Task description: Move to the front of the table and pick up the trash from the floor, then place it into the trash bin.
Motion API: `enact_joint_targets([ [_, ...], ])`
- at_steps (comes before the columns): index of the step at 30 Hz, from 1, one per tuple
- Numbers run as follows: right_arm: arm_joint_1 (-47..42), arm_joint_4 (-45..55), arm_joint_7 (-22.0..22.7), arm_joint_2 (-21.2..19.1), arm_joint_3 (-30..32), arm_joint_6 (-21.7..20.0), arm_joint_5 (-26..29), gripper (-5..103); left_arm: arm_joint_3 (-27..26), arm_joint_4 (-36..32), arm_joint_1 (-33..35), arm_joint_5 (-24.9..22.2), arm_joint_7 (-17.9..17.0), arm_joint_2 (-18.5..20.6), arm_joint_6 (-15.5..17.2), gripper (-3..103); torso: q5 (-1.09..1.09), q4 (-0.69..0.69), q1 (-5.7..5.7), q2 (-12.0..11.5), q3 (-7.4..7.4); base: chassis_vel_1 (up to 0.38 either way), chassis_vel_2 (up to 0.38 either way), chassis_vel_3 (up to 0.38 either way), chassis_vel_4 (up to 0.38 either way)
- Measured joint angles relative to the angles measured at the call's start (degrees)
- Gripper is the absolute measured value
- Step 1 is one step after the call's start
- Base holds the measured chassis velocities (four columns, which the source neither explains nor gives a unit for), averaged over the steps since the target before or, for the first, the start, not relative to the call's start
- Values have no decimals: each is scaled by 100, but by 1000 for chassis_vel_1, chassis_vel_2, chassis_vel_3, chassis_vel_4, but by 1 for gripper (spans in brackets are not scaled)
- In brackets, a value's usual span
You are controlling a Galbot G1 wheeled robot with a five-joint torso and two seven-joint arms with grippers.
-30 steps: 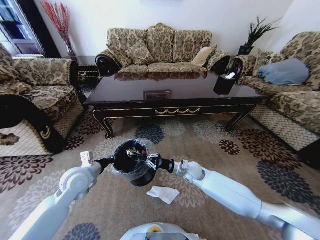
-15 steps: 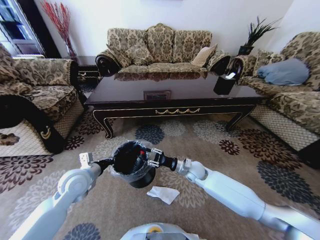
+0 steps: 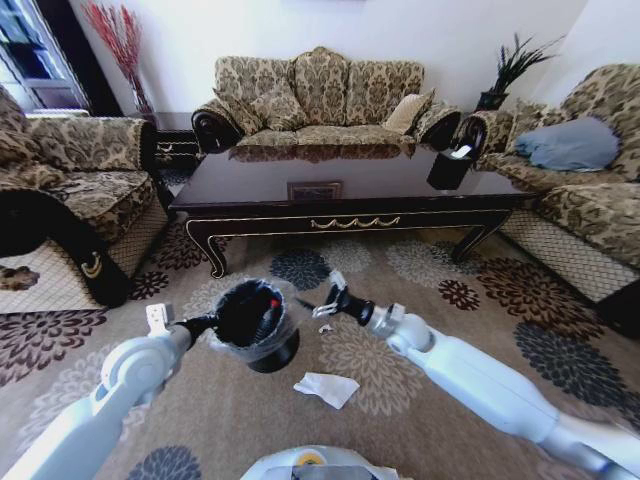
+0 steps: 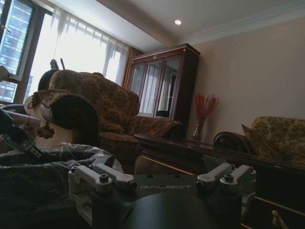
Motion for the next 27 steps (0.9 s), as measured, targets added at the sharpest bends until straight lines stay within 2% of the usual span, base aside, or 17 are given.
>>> enact_joint_targets([
  [5, -159, -601, 87, -17, 130, -103, 126, 100, -464, 7, 47, -147, -17, 7, 5, 4, 1, 1, 0, 1, 0, 0, 0, 0, 0],
  [9, -251, -679, 592, -59, -111, -490, 573, 100, -753, 32, 129, -197, -18, -2, 10, 4, -1, 1, 0, 1, 0, 0, 0, 0, 0],
  [10, -251, -679, 592, -59, -111, -490, 573, 100, -753, 32, 129, -197, -18, -2, 10, 4, -1, 1, 0, 1, 0, 0, 0, 0, 0],
  [14, -258, -767, 1610, -39, -491, -998, 396, 100, -994, 33, 64, -427, -98, 59, 39, 4, -1, 2, 0, 1, 0, 0, 0, 0, 0],
  [15, -258, -767, 1610, -39, -491, -998, 396, 100, -994, 33, 64, -427, -98, 59, 39, 4, -1, 2, 0, 1, 0, 0, 0, 0, 0],
  [20, -346, -1078, 2429, 194, -1100, -1321, 269, 100, -1220, 183, -154, -678, -156, 236, 81, 4, 0, 0, 0, 1, 0, 0, 0, 0, 0],
  [22, -344, -1147, 2592, 274, -1232, -1395, 262, 100, -1268, 213, -180, -712, -157, 264, 82, 4, 0, 1, 0, 1, 0, 0, 0, 0, 0],
  [25, -285, -1235, 3160, 456, -1648, -1785, 563, 100, -1374, 247, -188, -783, -153, 299, 87, 4, 1, 1, 0, 1, 0, 0, 0, 0, 0],
  [26, -285, -1235, 3160, 456, -1648, -1785, 563, 100, -1374, 247, -188, -783, -153, 299, 87, 4, 1, 1, 0, 1, 0, 0, 0, 0, 0],
  [27, -247, -1232, 3339, 480, -1786, -1944, 727, 100, -1387, 244, -172, -786, -151, 298, 94, 4, 1, 2, 0, 1, 0, 0, 0, 0, 0],
])
